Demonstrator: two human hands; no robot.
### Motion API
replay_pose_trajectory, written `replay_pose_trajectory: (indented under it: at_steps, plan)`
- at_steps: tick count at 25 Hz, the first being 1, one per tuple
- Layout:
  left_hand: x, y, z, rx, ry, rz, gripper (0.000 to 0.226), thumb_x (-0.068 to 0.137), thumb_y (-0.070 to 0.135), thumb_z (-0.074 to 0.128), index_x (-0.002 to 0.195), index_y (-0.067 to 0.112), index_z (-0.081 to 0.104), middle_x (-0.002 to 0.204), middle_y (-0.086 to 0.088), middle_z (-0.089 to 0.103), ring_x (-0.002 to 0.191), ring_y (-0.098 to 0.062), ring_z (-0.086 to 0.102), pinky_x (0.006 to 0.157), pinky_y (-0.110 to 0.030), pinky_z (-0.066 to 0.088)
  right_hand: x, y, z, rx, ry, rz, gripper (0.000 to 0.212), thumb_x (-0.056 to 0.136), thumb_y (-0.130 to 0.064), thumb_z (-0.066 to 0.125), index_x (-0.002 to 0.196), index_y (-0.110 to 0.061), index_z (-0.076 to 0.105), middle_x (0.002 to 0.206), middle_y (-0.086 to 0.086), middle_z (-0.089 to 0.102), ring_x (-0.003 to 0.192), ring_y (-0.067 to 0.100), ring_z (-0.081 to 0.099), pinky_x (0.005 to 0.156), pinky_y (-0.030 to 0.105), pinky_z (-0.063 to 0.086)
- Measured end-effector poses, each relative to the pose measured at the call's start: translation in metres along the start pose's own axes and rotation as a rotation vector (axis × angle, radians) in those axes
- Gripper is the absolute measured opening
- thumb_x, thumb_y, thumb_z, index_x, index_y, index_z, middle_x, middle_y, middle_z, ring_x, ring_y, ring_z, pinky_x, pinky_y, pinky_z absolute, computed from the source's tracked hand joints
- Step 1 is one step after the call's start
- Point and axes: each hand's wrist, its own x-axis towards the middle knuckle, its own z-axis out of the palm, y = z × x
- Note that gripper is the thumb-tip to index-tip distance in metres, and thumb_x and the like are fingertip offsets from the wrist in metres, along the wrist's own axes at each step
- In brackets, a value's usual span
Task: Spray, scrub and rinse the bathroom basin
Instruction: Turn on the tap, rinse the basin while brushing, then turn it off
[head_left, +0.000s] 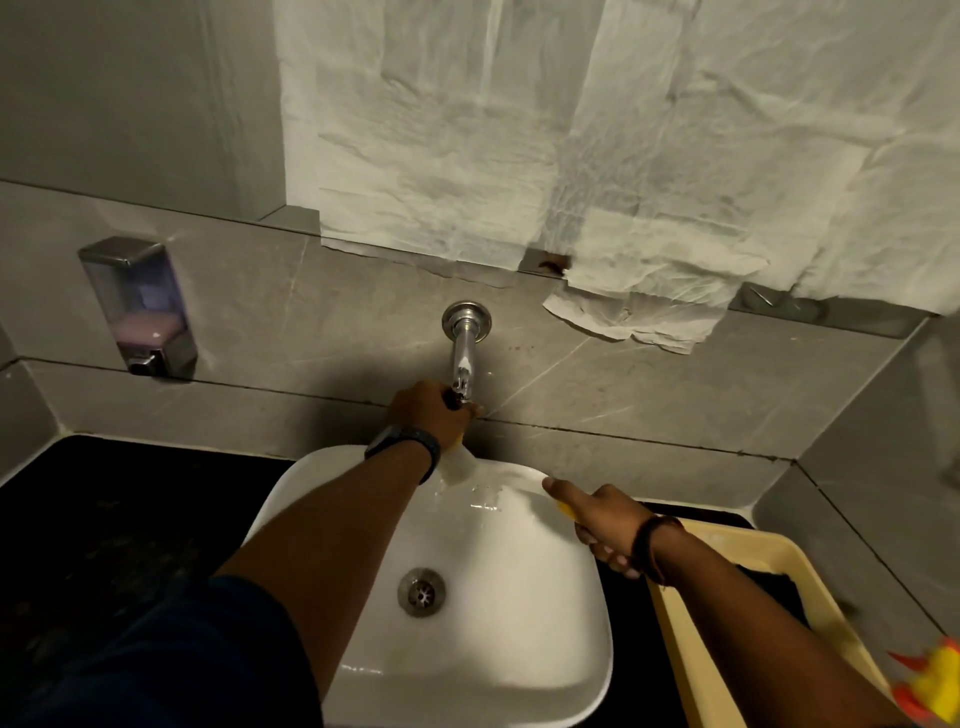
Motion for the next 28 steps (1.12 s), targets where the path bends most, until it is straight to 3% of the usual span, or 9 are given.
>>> replay_pose_trajectory:
  at_steps: [2, 4, 6, 8, 11, 14, 17, 21, 28]
  plan:
    - [-0.004, 0.004, 0.003, 0.075, 0.067, -0.002, 0.035, 0.074, 0.048, 0.07, 0.093, 0.019, 0.069, 0.075, 0.0, 0.067, 0.068, -0.018, 0.061, 0.067, -0.032, 0.052, -0.003, 0.004, -0.003, -0.017, -0.019, 0.008, 0.065, 0.062, -0.084, 0.043, 0.047, -0.021, 0.034, 0.043, -0.001, 0.031, 0.034, 0.016, 0.021, 0.042, 0.02, 0.02]
    - [-0.001, 0.002, 0.002, 0.263, 0.167, 0.177, 0.048, 0.073, 0.049, 0.07, 0.11, 0.021, 0.06, 0.097, -0.007, 0.068, 0.087, -0.025, 0.062, 0.079, -0.038, 0.053, -0.003, 0.007, -0.008, -0.011, 0.027, -0.039, 0.066, 0.064, -0.083, 0.045, 0.047, -0.02, 0.034, 0.04, -0.001, 0.032, 0.032, 0.016, 0.024, 0.041, 0.02, 0.021]
    - [0.005, -0.004, -0.001, 0.494, 0.2, 0.462, 0.075, 0.077, 0.045, 0.066, 0.138, 0.022, 0.031, 0.134, -0.015, 0.049, 0.121, -0.034, 0.045, 0.1, -0.046, 0.039, -0.004, 0.012, -0.012, -0.152, 0.183, -0.133, 0.068, 0.068, -0.085, 0.042, 0.047, -0.02, 0.036, 0.042, -0.002, 0.041, 0.036, 0.016, 0.037, 0.042, 0.024, 0.027]
    - [0.011, -0.008, -0.003, 0.608, 0.135, 0.632, 0.081, 0.086, 0.04, 0.055, 0.146, 0.017, 0.006, 0.154, -0.013, 0.021, 0.141, -0.033, 0.02, 0.114, -0.043, 0.018, -0.005, 0.021, -0.017, -0.492, 0.394, -0.208, 0.068, 0.067, -0.089, 0.03, 0.051, -0.024, 0.039, 0.057, 0.002, 0.054, 0.053, 0.02, 0.049, 0.051, 0.029, 0.035]
    - [0.015, -0.013, -0.002, 0.644, 0.057, 0.659, 0.075, 0.093, 0.036, 0.043, 0.145, 0.012, -0.004, 0.158, -0.011, 0.006, 0.145, -0.028, 0.004, 0.117, -0.038, 0.007, -0.002, 0.042, -0.023, -0.841, 0.613, -0.293, 0.072, 0.068, -0.09, 0.013, 0.055, -0.025, 0.041, 0.06, -0.001, 0.054, 0.057, 0.021, 0.05, 0.055, 0.031, 0.038]
    - [0.014, -0.015, -0.001, 0.657, 0.041, 0.654, 0.072, 0.094, 0.034, 0.04, 0.145, 0.011, -0.007, 0.158, -0.011, 0.001, 0.145, -0.026, 0.001, 0.117, -0.036, 0.004, -0.002, 0.056, -0.024, -0.923, 0.632, -0.3, 0.082, 0.063, -0.091, 0.0, 0.053, -0.022, 0.043, 0.048, -0.007, 0.039, 0.044, 0.014, 0.042, 0.049, 0.028, 0.034]
    - [0.012, -0.013, -0.002, 0.648, 0.026, 0.649, 0.072, 0.095, 0.033, 0.039, 0.145, 0.011, -0.009, 0.158, -0.011, 0.0, 0.145, -0.026, 0.001, 0.117, -0.035, 0.004, 0.001, 0.062, -0.021, -0.923, 0.646, -0.295, 0.086, 0.056, -0.092, -0.01, 0.051, -0.022, 0.04, 0.046, -0.007, 0.039, 0.041, 0.011, 0.038, 0.05, 0.028, 0.036]
    - [0.012, -0.011, -0.005, 0.647, 0.008, 0.648, 0.071, 0.095, 0.031, 0.038, 0.144, 0.012, -0.01, 0.158, -0.01, -0.002, 0.145, -0.024, -0.001, 0.119, -0.036, 0.006, 0.006, 0.064, -0.022, -0.859, 0.654, -0.277, 0.087, 0.056, -0.094, -0.005, 0.051, -0.022, 0.043, 0.047, -0.007, 0.044, 0.044, 0.012, 0.044, 0.051, 0.028, 0.041]
    - [0.011, -0.009, -0.007, 0.658, -0.018, 0.629, 0.071, 0.096, 0.033, 0.035, 0.144, 0.011, -0.012, 0.158, -0.011, -0.006, 0.145, -0.024, 0.0, 0.119, -0.036, 0.006, 0.012, 0.064, -0.009, -0.826, 0.651, -0.258, 0.082, 0.061, -0.094, 0.011, 0.052, -0.021, 0.047, 0.049, -0.007, 0.045, 0.046, 0.012, 0.043, 0.051, 0.03, 0.037]
